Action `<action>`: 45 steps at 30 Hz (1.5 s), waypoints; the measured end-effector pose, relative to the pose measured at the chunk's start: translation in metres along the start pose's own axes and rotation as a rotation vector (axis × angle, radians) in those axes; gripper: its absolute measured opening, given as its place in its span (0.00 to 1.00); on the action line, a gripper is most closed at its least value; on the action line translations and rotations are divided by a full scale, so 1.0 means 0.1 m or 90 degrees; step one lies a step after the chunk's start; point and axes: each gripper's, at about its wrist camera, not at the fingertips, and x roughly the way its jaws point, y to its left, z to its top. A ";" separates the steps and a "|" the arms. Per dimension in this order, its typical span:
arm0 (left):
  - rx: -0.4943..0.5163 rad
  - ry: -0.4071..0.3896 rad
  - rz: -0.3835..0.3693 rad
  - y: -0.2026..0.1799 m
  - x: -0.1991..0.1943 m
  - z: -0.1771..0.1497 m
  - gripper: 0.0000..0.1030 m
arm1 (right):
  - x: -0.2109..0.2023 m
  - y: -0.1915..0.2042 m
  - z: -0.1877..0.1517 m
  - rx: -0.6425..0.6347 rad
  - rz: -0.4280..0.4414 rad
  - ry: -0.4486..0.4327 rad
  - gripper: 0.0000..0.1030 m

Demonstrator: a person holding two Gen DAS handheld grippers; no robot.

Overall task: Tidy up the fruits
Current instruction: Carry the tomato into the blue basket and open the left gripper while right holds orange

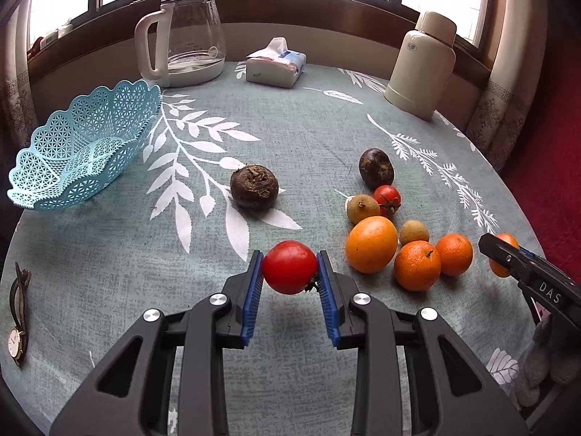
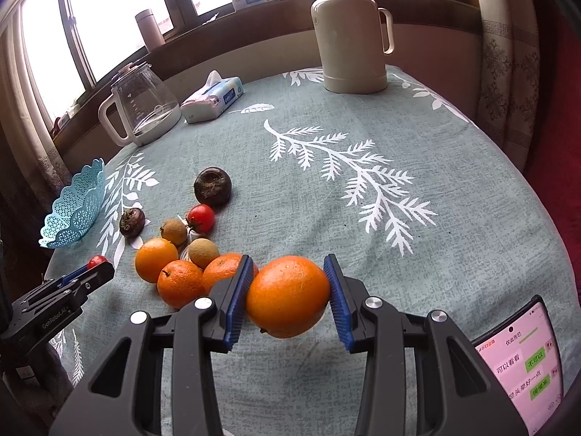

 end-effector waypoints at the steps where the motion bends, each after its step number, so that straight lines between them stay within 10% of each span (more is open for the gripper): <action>1: -0.002 -0.002 0.002 0.02 -0.01 0.01 0.30 | -0.01 0.02 0.01 -0.002 0.000 -0.001 0.40; 45: -0.189 -0.148 0.169 1.87 -0.16 0.69 0.30 | 0.21 0.96 0.26 -0.093 0.016 0.008 0.40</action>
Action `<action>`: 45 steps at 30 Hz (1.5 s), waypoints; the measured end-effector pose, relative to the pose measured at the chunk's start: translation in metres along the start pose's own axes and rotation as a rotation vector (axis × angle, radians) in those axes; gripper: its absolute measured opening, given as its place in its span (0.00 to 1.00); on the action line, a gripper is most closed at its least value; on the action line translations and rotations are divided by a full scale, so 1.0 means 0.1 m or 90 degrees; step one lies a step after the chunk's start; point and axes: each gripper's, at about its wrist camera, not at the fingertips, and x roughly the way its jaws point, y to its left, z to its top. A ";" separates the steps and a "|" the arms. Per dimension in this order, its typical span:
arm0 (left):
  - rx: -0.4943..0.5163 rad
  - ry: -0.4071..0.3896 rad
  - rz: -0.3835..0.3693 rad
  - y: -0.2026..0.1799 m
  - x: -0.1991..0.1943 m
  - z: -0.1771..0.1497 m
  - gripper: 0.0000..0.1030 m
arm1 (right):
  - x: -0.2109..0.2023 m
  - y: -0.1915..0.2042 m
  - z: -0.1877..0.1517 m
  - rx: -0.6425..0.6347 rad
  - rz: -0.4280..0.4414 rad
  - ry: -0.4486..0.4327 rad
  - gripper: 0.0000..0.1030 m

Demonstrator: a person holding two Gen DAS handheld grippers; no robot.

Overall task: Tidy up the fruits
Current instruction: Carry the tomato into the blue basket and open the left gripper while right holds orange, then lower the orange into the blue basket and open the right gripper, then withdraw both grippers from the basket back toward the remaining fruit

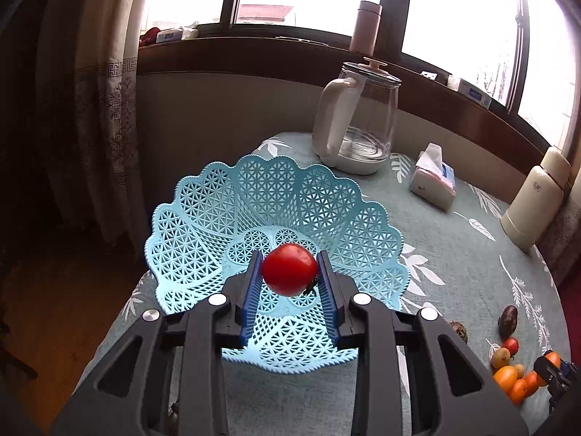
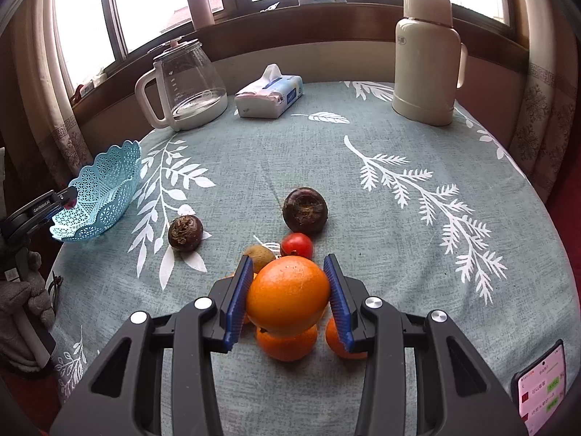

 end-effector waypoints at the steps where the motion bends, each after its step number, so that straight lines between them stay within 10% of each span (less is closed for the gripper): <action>1: -0.007 0.000 0.001 0.03 0.02 0.00 0.30 | 0.01 0.02 0.01 -0.003 0.000 0.000 0.40; 13: -0.053 -0.150 0.076 0.22 -0.26 -0.04 0.80 | 0.15 0.52 0.30 -0.052 0.032 -0.018 0.40; 33: -0.110 -0.192 0.214 0.47 -0.37 -0.14 0.86 | 0.89 2.18 0.95 -0.162 0.201 -0.019 0.40; 45: -0.115 -0.184 0.205 0.46 -0.36 -0.20 0.86 | 0.89 2.14 1.06 -0.106 0.188 -0.052 0.45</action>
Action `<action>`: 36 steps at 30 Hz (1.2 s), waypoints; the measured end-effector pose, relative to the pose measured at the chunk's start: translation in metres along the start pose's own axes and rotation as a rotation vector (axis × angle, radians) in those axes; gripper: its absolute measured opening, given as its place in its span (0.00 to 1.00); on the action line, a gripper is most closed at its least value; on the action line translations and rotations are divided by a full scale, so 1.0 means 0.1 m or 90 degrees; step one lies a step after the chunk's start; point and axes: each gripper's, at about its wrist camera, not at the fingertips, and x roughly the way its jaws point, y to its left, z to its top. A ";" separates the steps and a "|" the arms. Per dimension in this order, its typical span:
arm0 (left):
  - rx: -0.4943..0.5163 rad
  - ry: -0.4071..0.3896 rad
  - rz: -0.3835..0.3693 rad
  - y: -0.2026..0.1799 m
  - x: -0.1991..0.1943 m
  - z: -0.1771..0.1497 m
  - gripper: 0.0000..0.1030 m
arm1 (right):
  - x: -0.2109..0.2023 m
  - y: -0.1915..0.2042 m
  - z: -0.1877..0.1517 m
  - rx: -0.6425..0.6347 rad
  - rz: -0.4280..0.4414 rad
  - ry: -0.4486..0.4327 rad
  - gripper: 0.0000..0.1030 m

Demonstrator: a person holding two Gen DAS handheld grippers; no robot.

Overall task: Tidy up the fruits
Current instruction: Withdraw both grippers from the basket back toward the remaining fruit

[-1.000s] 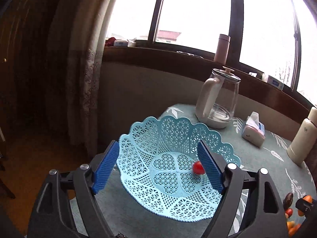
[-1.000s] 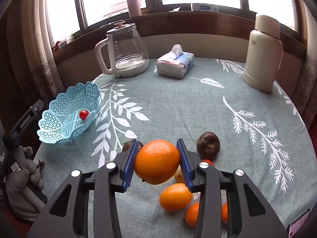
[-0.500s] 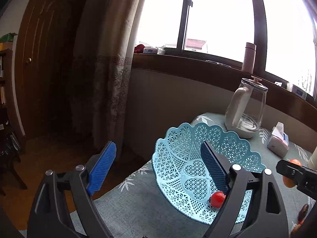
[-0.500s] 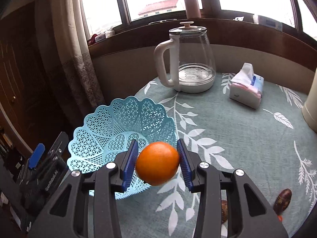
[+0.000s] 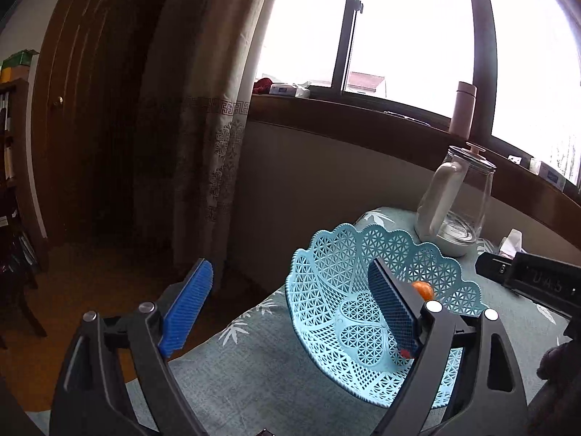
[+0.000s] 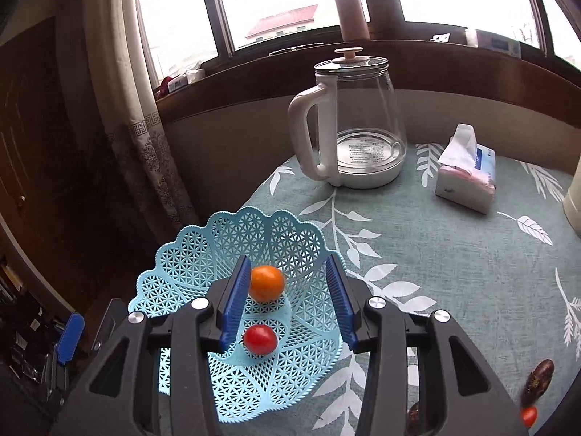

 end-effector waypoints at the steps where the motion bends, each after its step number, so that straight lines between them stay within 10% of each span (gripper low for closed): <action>1: 0.007 0.000 -0.002 -0.03 -0.01 -0.02 0.86 | -0.03 -0.04 0.00 0.009 -0.003 -0.004 0.47; 36: 0.250 -0.244 0.136 -0.80 -0.72 -0.32 0.97 | -1.75 -2.29 -1.04 0.204 -0.165 -0.056 0.57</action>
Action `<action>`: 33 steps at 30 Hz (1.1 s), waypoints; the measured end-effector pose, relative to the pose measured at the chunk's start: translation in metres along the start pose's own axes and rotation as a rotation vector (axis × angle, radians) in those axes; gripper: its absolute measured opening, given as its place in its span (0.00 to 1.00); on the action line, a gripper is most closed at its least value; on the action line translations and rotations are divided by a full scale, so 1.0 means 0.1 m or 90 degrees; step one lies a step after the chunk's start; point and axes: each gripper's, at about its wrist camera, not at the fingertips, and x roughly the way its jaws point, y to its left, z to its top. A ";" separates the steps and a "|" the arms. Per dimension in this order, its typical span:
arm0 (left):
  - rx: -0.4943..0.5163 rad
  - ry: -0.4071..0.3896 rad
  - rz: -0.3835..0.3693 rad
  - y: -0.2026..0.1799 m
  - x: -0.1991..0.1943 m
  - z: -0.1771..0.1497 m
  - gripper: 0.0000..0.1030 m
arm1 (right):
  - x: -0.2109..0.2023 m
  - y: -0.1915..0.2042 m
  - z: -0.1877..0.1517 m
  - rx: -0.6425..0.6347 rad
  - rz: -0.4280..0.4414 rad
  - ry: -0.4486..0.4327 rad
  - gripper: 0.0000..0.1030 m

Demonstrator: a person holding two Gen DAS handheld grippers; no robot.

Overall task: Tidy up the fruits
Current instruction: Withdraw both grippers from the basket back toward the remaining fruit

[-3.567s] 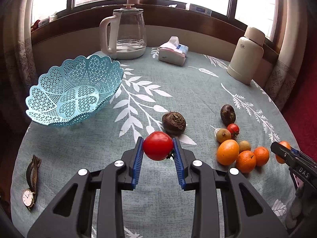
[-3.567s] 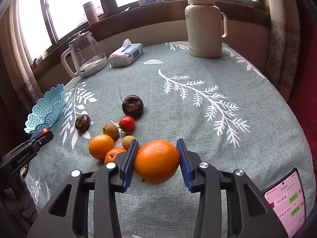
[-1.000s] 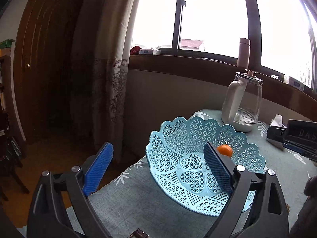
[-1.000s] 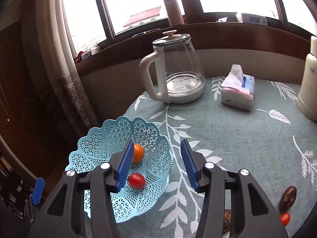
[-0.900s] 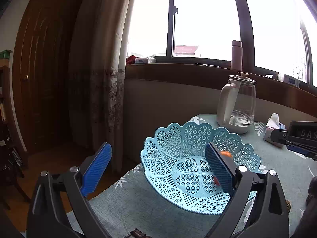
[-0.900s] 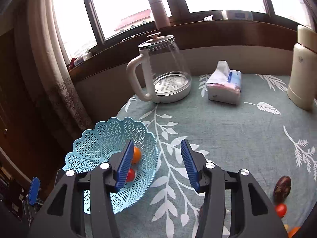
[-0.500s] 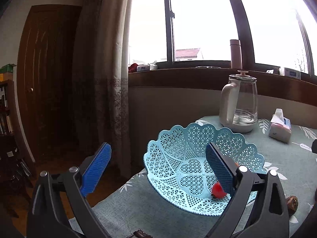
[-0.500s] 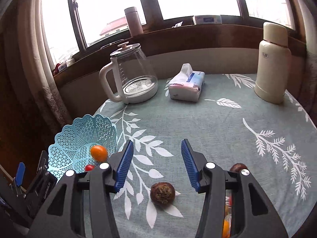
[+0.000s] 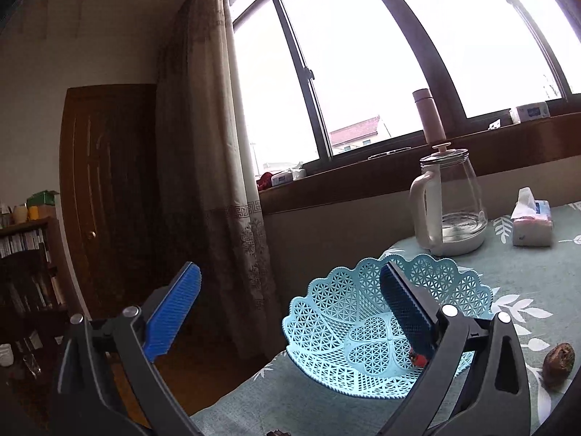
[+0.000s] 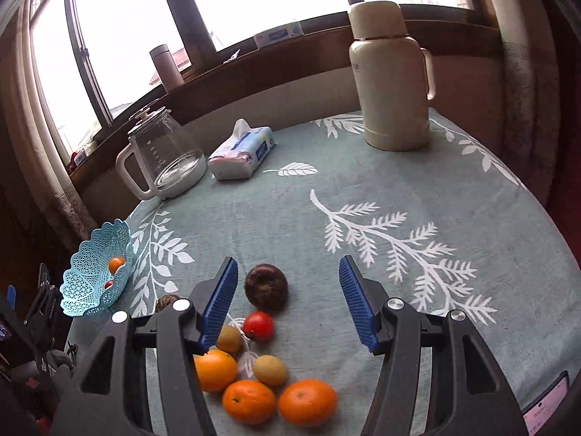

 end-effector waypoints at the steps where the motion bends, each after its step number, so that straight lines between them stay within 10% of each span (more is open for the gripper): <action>1: 0.011 -0.007 0.004 -0.03 -0.03 0.00 0.97 | 0.00 -0.08 -0.03 0.006 -0.001 0.006 0.57; 16: 0.154 -0.208 0.048 -0.52 -0.71 -0.01 0.97 | -0.18 -0.16 -0.37 -0.046 0.061 0.047 0.57; 24: 0.308 -0.346 -0.050 -1.00 -1.20 -0.17 0.97 | -0.25 -0.27 -0.49 -0.042 0.043 0.042 0.57; 29: 0.306 -0.264 -0.219 -1.17 -1.41 0.01 0.98 | -0.26 -0.22 -0.52 -0.070 0.021 0.048 0.57; 33: 0.272 -0.085 -0.387 -1.31 -1.24 0.10 0.98 | -0.28 -0.28 -0.58 -0.052 0.007 0.070 0.57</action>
